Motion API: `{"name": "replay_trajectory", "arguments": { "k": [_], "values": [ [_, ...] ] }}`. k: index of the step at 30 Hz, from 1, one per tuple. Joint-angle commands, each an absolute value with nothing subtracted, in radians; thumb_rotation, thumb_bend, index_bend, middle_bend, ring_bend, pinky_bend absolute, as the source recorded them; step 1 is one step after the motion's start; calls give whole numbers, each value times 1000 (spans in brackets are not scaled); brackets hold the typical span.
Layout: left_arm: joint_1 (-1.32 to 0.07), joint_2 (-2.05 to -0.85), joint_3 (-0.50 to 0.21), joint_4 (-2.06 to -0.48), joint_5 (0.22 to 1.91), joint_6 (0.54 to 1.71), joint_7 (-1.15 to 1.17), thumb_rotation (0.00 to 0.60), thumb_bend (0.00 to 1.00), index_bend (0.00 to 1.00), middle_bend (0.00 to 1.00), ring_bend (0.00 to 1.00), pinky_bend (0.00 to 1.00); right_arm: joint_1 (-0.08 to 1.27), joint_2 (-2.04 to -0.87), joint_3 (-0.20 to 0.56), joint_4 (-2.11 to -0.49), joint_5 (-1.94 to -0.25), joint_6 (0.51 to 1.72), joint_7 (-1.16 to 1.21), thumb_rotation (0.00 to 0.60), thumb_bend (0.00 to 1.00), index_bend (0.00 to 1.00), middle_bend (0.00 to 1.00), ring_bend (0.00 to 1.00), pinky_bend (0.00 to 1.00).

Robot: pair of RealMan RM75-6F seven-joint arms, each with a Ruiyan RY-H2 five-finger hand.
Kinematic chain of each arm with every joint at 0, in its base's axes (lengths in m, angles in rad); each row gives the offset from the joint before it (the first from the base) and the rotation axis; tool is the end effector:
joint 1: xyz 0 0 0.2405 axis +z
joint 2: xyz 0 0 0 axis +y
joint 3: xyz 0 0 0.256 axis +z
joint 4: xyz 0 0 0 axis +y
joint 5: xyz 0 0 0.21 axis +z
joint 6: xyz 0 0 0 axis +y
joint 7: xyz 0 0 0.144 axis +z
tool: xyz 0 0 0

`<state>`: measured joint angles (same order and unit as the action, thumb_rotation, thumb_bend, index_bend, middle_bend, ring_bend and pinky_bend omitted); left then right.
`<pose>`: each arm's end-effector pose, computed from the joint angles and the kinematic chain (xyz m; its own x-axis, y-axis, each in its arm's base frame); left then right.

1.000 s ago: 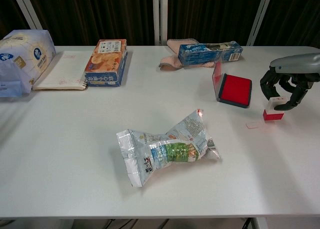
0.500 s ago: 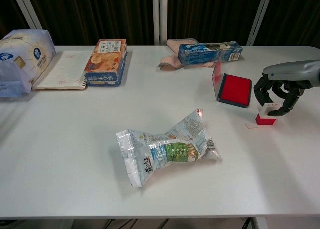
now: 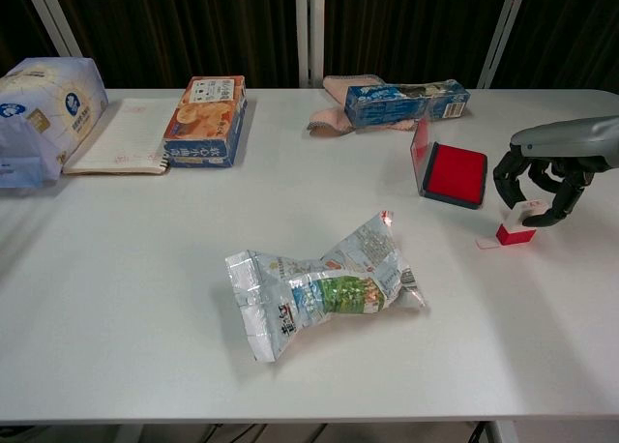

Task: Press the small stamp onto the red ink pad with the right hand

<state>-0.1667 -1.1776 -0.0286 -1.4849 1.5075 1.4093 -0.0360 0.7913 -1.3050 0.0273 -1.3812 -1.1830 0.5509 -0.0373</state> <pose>-0.3208 0.2045 0.1397 0.4311 0.0591 0.9003 0.9011 -0.0802 -0.4262 -0.2383 -0.3528 0.0234 0.5437 -0.5688 0.6171 -0.8389 -0.3457 0.4204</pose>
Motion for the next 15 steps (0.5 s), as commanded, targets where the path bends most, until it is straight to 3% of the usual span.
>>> {"name": "replay_trajectory", "arguments": {
  "k": [1, 15],
  "values": [
    [-167, -1177, -29, -1486, 1507, 1409, -35, 112, 0, 0, 65, 77, 170, 793, -1305, 26, -1378, -1185, 548, -36, 600, 265, 544, 448, 741, 978],
    [-168, -1176, -29, -1484, 1506, 1408, -39, 111, 0, 0, 65, 77, 170, 800, -1289, 21, -1390, -1202, 532, -28, 600, 261, 373, 350, 741, 978]
  ]
}}
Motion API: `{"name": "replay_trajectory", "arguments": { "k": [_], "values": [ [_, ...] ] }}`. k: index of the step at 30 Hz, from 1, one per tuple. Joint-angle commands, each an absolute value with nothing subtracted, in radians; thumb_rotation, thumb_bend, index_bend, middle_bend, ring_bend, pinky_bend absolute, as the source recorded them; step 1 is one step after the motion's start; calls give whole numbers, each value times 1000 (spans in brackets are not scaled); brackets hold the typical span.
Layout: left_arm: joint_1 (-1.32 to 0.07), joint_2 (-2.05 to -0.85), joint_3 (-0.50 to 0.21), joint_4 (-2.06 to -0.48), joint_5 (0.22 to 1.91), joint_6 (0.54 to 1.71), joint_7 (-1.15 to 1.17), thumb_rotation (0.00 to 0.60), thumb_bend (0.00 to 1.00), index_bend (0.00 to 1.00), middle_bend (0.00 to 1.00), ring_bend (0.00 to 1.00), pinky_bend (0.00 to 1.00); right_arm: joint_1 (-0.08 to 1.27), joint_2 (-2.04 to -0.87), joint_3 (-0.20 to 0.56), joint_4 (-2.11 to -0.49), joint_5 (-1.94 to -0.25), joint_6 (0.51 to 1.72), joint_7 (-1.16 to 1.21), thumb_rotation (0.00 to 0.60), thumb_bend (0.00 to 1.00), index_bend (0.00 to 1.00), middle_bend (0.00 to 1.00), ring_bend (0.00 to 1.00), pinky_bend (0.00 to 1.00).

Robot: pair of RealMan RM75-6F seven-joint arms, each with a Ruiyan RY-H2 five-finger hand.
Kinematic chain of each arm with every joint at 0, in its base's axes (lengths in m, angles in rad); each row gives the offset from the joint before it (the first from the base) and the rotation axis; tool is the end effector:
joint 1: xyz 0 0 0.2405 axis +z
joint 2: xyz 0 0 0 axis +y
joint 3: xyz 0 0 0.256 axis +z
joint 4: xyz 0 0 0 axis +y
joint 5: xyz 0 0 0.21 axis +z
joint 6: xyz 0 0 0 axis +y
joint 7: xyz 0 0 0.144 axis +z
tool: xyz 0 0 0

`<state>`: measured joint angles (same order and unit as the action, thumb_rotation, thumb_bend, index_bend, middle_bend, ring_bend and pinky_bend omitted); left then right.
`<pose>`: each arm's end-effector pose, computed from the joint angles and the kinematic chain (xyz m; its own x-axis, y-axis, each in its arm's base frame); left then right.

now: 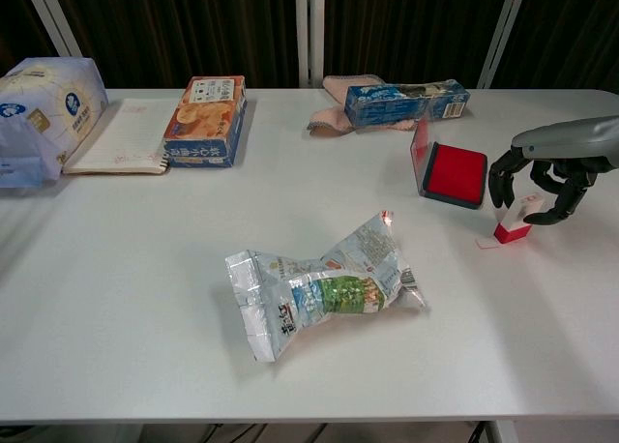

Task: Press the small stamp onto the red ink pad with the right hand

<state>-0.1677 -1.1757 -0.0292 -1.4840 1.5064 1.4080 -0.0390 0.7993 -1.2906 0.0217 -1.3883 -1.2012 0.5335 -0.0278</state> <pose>-0.3212 0.2050 0.1404 0.4308 0.0592 0.9005 0.9012 -0.0796 -0.4259 -0.2377 -0.3524 0.0257 0.5576 -0.5748 0.5989 -0.8296 -0.3615 0.4255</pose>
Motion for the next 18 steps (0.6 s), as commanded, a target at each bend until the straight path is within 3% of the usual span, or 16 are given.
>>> {"name": "replay_trajectory", "arguments": {
  "k": [1, 10, 14, 18],
  "values": [
    [-168, -1176, -29, -1484, 1507, 1408, -39, 111, 0, 0, 65, 77, 171, 801, -1288, 20, -1391, -1203, 531, -29, 600, 260, 363, 341, 741, 978],
    [-166, -1174, -29, -1486, 1508, 1412, -38, 111, 0, 0, 65, 77, 170, 794, -1229, 11, -1458, -1256, 555, -26, 600, 240, 192, 221, 741, 978],
    [-166, -1173, -29, -1486, 1506, 1412, -38, 109, 0, 0, 65, 77, 170, 756, -1157, -2, -1534, -1309, 652, -65, 600, 228, 117, 181, 741, 978],
    [-166, -1175, -29, -1486, 1508, 1413, -39, 110, 0, 0, 65, 77, 170, 673, -1069, -8, -1629, -1354, 837, -131, 600, 218, 58, 159, 740, 977]
  ]
}}
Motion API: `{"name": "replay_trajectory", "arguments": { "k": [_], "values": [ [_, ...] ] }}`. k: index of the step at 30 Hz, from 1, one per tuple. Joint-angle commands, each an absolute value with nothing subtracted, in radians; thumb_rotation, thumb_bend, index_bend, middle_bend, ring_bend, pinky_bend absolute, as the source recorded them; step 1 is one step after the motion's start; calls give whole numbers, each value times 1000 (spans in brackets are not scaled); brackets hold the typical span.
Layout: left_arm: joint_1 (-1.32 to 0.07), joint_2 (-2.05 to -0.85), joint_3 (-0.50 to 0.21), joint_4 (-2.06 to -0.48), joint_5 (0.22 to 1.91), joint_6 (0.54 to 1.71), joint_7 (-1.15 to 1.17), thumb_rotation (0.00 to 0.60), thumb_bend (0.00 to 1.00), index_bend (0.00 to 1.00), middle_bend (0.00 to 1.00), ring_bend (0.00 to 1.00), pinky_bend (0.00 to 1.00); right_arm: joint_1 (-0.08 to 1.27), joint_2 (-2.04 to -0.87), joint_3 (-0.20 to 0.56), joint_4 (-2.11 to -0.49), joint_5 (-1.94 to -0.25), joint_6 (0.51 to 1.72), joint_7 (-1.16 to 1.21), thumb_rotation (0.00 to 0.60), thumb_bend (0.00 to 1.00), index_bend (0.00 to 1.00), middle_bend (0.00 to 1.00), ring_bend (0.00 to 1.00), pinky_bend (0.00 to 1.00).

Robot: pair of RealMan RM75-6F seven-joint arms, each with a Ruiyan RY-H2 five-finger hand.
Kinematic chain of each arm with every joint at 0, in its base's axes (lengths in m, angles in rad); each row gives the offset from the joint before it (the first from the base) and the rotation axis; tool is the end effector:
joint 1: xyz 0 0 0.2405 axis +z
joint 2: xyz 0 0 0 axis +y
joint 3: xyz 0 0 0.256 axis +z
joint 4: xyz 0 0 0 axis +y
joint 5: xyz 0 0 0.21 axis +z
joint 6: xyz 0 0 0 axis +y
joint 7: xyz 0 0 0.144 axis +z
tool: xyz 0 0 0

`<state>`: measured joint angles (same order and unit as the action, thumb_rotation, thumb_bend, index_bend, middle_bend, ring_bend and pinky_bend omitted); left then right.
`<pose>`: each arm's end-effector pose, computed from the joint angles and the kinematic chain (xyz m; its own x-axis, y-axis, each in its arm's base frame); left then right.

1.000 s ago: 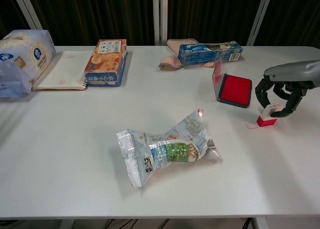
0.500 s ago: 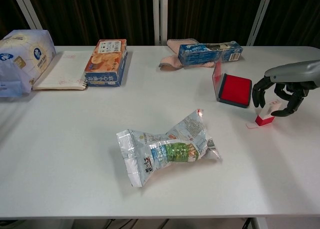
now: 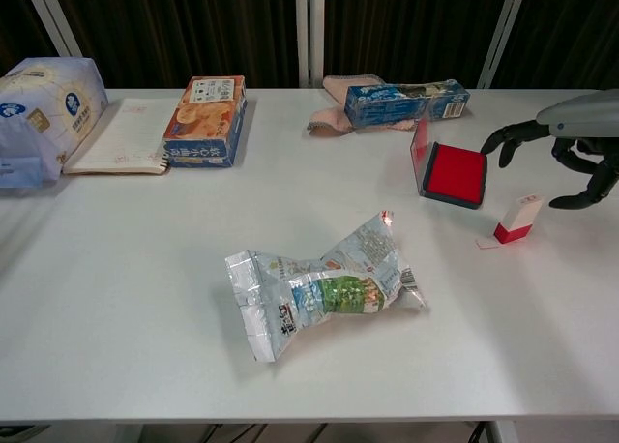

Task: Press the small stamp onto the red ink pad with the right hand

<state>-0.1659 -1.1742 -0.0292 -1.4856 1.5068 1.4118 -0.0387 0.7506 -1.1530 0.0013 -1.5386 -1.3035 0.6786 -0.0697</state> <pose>-0.3211 0.2044 0.1412 0.4308 0.0562 0.9007 0.9012 -0.0786 -0.4261 -0.2295 -0.3338 0.0648 0.6315 -0.4592 0.6248 -0.7733 -0.4323 0.4638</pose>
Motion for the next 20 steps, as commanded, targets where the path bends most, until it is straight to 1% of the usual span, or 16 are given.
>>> {"name": "replay_trajectory", "arguments": {
  "k": [1, 2, 3, 5, 6, 7, 8, 9, 10, 12, 15, 18, 20],
  "values": [
    [-165, -1175, -29, -1486, 1508, 1415, -39, 108, 0, 0, 65, 77, 170, 649, -1054, -8, -1649, -1365, 886, -139, 600, 210, 46, 156, 734, 972],
    [-165, -1175, -30, -1487, 1509, 1416, -39, 109, 0, 0, 65, 77, 170, 628, -1043, -10, -1666, -1377, 926, -144, 600, 203, 37, 153, 722, 963],
    [-164, -1175, -30, -1488, 1510, 1419, -40, 109, 0, 0, 65, 77, 170, 590, -1030, -10, -1687, -1392, 998, -136, 600, 192, 23, 142, 678, 941],
    [-161, -1174, -30, -1490, 1512, 1425, -39, 113, 0, 0, 65, 77, 170, 526, -1027, -14, -1700, -1427, 1111, -105, 600, 169, 5, 105, 494, 843],
    [-160, -1173, -30, -1493, 1513, 1428, -38, 113, 0, 0, 65, 77, 170, 485, -1036, -16, -1685, -1449, 1186, -100, 600, 148, 0, 60, 279, 662],
    [-159, -1172, -29, -1495, 1513, 1429, -37, 112, 0, 0, 65, 77, 170, 457, -1052, -16, -1666, -1463, 1241, -112, 600, 127, 0, 27, 122, 432],
    [-158, -1169, -29, -1499, 1514, 1431, -34, 110, 0, 0, 65, 77, 170, 424, -1070, -13, -1639, -1469, 1303, -140, 600, 110, 0, 5, 23, 206],
    [-157, -1165, -29, -1504, 1516, 1434, -29, 110, 0, 0, 65, 77, 171, 381, -1101, -8, -1612, -1469, 1379, -174, 600, 101, 0, 0, 0, 98],
    [-157, -1162, -29, -1509, 1517, 1437, -25, 109, 0, 0, 65, 77, 170, 353, -1124, -3, -1596, -1464, 1426, -188, 600, 90, 0, 0, 0, 15],
    [-155, -1155, -32, -1517, 1518, 1444, -15, 107, 0, 0, 65, 77, 170, 301, -1164, 9, -1568, -1446, 1501, -190, 600, 80, 0, 0, 0, 0],
    [-151, -1151, -32, -1522, 1522, 1453, -9, 107, 0, 0, 65, 77, 170, 255, -1201, 29, -1528, -1416, 1556, -178, 600, 77, 0, 0, 0, 0],
    [-150, -1148, -29, -1526, 1526, 1455, -6, 107, 0, 0, 65, 77, 170, 234, -1220, 46, -1502, -1389, 1557, -137, 600, 77, 0, 0, 0, 0],
    [-149, -1146, -29, -1528, 1528, 1456, -6, 109, 0, 0, 65, 77, 170, 230, -1216, 48, -1503, -1373, 1529, -112, 600, 77, 0, 0, 0, 0]
  ]
}}
